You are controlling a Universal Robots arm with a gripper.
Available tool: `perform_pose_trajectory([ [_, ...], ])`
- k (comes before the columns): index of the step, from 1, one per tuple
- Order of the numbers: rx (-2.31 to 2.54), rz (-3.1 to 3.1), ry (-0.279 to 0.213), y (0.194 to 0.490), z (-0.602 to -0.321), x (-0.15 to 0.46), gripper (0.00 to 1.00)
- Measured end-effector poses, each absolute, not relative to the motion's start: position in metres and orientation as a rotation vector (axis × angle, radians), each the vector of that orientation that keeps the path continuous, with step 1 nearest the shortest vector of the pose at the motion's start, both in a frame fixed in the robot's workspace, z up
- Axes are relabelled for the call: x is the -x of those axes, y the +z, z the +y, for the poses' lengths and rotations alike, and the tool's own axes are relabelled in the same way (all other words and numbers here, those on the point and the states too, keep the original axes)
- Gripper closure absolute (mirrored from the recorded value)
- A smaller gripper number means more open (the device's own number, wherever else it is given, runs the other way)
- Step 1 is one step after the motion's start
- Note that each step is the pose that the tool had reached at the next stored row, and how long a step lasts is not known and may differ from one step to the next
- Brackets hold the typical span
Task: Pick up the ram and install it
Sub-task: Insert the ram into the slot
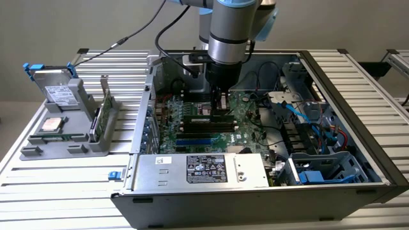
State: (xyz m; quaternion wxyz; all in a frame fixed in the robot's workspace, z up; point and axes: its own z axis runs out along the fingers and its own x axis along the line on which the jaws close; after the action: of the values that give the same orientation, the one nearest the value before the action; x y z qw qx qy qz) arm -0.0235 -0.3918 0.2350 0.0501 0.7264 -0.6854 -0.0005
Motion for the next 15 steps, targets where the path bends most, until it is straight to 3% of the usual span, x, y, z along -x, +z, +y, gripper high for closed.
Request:
perform_pose_trajectory([
  [15,-2.212,-2.087,-0.002,0.2321,-0.3987,0.0205,0.87],
])
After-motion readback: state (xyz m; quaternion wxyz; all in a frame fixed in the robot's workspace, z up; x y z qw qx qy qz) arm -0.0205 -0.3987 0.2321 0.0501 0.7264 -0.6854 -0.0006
